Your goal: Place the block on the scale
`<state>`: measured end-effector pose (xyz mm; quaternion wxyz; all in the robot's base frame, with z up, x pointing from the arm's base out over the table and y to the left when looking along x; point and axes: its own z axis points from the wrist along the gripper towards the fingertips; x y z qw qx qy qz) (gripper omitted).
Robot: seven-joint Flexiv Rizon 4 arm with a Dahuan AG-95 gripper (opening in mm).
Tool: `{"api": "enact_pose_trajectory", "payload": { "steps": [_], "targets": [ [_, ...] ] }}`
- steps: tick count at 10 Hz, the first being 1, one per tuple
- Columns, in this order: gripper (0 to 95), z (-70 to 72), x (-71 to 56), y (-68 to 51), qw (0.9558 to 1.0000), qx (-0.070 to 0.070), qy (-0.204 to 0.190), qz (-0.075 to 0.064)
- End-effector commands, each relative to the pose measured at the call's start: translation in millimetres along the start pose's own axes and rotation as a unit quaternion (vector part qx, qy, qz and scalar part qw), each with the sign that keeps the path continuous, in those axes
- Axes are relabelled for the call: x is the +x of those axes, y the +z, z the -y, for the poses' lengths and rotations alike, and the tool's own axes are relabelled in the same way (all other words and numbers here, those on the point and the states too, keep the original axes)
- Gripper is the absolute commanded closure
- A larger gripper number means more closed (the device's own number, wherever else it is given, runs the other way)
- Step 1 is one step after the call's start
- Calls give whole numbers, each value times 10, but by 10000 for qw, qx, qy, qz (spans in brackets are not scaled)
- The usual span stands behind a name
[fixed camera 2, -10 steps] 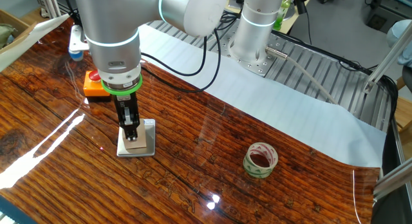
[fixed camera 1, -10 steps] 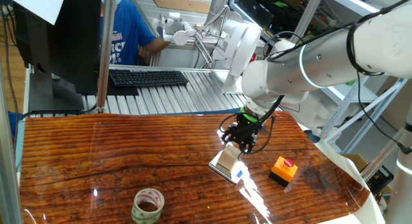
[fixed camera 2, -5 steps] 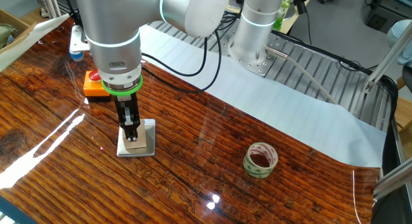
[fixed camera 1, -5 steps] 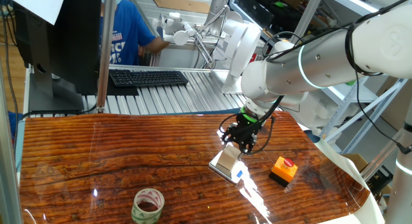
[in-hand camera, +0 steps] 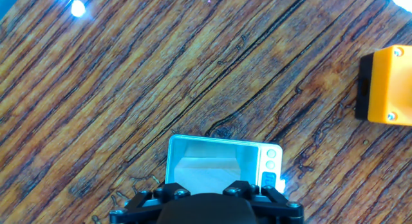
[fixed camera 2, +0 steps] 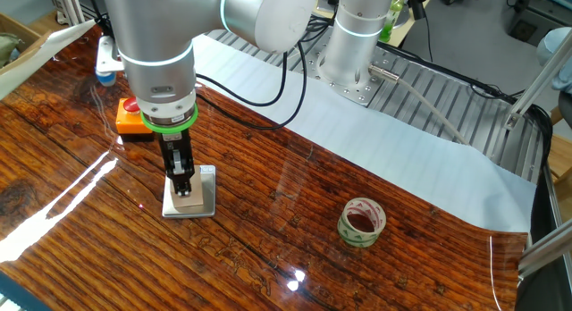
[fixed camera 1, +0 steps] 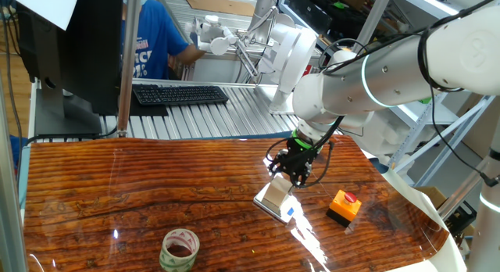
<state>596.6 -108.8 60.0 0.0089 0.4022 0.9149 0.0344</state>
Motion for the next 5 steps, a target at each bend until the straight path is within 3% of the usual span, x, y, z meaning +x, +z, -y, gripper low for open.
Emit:
{"api": "enact_pose_trajectory", "payload": {
  "steps": [1, 3, 4, 5],
  "targets": [
    [190, -3, -1, 8, 10000, -9, 37, -8],
    [190, -4, 0, 8, 10000, -6, 86, -11],
    [0, -7, 6, 3, 9999, -4, 129, -18],
    [0, -8, 9, -5, 9999, -2, 132, -32]
  ]
}}
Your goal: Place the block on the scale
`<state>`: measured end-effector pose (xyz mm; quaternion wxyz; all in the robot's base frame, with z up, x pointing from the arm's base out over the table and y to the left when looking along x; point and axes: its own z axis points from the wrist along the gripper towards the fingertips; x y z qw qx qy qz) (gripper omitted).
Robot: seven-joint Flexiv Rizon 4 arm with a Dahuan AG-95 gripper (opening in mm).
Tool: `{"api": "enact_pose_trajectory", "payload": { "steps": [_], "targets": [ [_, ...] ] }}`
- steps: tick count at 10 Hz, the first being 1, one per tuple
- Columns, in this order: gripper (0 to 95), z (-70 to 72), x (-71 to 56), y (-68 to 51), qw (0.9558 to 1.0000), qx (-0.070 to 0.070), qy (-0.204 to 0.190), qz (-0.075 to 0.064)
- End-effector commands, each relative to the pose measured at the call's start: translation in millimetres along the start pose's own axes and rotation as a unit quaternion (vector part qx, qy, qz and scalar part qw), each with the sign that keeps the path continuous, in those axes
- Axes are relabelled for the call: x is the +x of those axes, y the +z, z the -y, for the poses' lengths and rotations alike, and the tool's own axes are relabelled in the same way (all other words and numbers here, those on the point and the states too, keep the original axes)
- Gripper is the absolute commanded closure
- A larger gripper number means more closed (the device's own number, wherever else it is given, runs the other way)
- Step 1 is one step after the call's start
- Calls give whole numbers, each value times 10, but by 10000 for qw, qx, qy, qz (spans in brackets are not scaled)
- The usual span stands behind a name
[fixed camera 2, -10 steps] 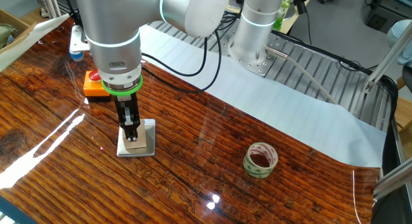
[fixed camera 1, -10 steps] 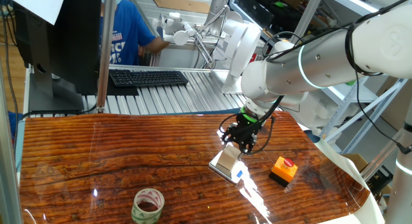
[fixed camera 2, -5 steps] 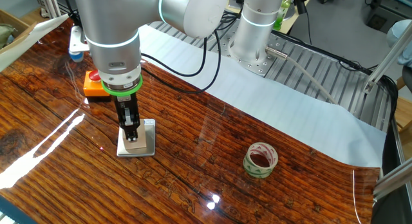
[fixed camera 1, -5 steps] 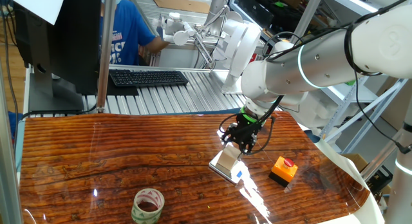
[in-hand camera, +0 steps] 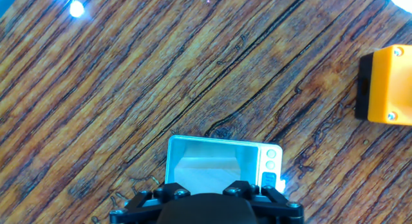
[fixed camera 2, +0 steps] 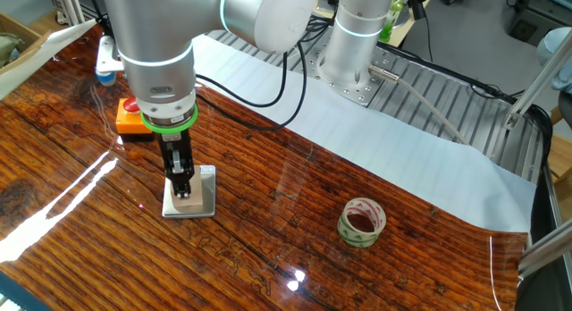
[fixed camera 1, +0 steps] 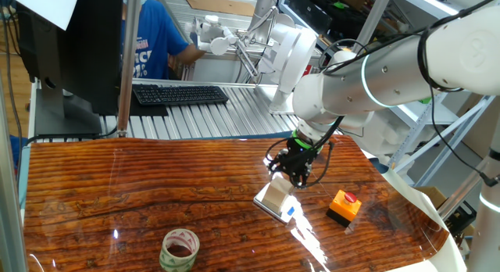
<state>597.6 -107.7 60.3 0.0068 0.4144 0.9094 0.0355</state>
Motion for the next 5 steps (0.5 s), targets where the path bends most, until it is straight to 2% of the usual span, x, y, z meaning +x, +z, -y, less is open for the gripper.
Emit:
{"api": "enact_pose_trajectory", "payload": {
  "steps": [1, 2, 3, 4, 5],
  "targets": [
    [0, 7, 11, -19, 10000, 4, -11, -24],
    [0, 12, 21, -77, 10000, 0, -43, -58],
    [190, 12, 49, -161, 9998, -12, -94, -171],
    [190, 8, 103, -271, 9995, 3, -242, -221],
    [380, 7, 178, -407, 9989, 70, -382, -266]
  ]
}}
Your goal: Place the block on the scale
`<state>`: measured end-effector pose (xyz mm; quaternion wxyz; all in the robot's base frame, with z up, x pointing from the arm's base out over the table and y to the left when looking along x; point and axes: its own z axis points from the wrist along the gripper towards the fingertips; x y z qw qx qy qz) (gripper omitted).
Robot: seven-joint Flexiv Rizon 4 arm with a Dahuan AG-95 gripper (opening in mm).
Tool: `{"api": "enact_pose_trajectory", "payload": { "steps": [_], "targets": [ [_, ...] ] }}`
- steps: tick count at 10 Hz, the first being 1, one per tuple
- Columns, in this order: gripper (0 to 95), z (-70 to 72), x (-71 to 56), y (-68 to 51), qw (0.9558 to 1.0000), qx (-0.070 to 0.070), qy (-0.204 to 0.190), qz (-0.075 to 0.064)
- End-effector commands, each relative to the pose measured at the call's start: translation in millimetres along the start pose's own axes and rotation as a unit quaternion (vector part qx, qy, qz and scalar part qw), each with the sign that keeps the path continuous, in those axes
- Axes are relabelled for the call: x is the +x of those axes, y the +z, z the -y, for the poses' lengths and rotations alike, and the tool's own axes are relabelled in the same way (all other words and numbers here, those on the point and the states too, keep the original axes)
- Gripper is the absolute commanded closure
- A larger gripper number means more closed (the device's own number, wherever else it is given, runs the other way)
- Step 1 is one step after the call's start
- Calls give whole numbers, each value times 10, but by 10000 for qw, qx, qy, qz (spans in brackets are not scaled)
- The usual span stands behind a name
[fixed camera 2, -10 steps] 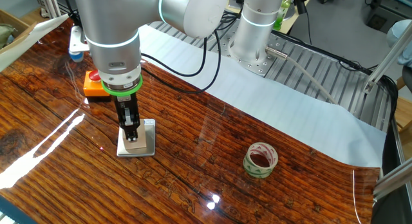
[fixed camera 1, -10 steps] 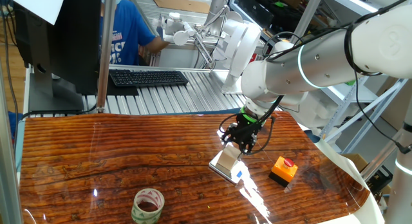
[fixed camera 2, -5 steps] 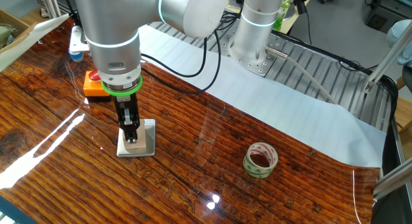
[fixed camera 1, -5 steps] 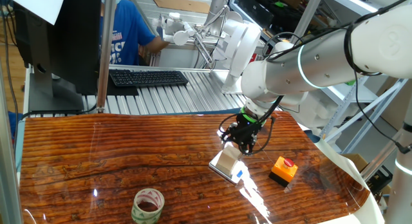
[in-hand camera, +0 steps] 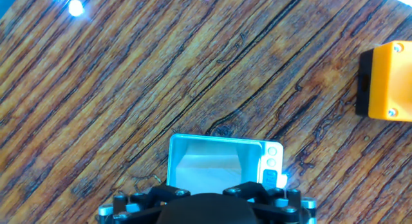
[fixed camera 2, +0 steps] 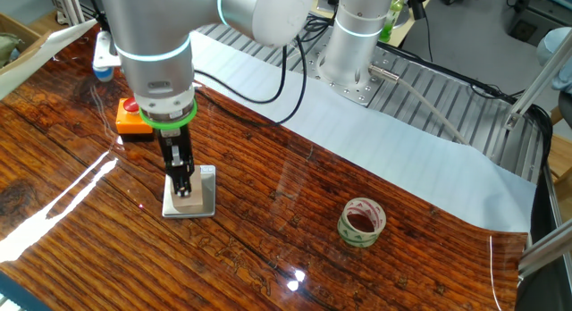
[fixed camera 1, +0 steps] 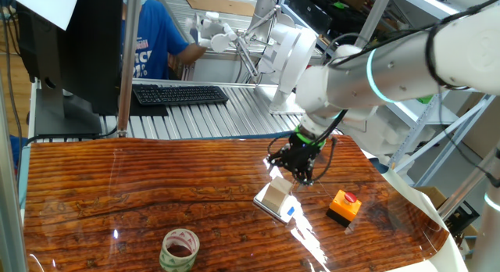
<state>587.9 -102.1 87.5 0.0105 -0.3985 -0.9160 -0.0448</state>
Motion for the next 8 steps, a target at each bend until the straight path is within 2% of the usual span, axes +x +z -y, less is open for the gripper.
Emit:
{"api": "enact_pose_trajectory", "payload": {
  "steps": [1, 2, 3, 4, 5, 7, 8],
  "targets": [
    [380, -7, 136, -243, 9991, 145, -385, -138],
    [760, 16, 231, -416, 9958, 181, -862, -233],
    [950, 24, 289, -510, 9925, 105, -1175, -323],
    [950, -1, 321, -573, 9919, 86, -1189, -443],
    [950, -60, 323, -624, 9897, 175, -1309, -548],
    [950, -164, 247, -685, 9842, 366, -1514, -836],
    [950, -175, 237, -693, 9843, 354, -1512, -844]
  ]
}}
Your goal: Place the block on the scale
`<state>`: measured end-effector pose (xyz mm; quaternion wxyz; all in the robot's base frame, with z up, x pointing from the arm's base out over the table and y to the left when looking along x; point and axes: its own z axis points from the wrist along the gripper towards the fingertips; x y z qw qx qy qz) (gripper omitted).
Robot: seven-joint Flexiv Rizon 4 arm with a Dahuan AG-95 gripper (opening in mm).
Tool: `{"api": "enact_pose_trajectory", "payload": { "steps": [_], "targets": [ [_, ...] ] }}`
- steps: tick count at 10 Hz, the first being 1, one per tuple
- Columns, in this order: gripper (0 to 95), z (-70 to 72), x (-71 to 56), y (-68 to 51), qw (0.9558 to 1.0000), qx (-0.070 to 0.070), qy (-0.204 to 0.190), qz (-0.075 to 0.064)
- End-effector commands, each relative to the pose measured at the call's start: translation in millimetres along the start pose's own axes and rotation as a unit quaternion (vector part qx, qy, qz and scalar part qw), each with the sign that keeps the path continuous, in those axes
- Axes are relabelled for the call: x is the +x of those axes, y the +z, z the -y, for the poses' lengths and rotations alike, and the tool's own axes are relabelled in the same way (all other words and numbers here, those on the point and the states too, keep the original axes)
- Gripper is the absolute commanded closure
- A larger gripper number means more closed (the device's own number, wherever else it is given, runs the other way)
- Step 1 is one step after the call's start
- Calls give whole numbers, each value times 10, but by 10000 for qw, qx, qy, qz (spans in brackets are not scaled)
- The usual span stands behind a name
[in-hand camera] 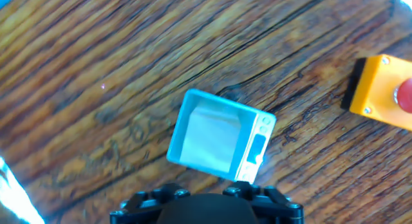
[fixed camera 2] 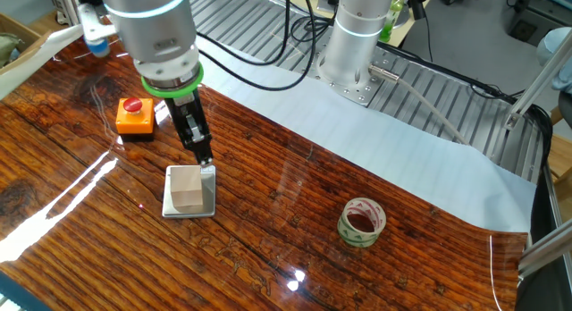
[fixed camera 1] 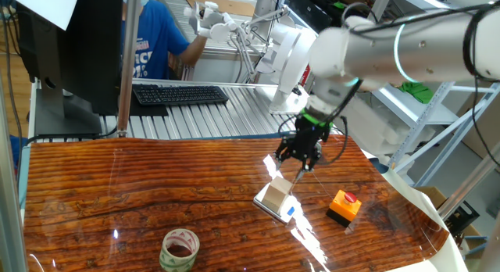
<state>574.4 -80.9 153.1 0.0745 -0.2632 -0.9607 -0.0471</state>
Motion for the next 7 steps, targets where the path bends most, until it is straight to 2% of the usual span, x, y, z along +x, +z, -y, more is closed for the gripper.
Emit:
{"api": "enact_pose_trajectory", "payload": {
  "steps": [1, 7],
  "targets": [
    [950, -63, -56, -68, 9998, 39, -29, -202],
    [950, -62, -55, -68, 9998, 23, 66, -201]
  ]
}}
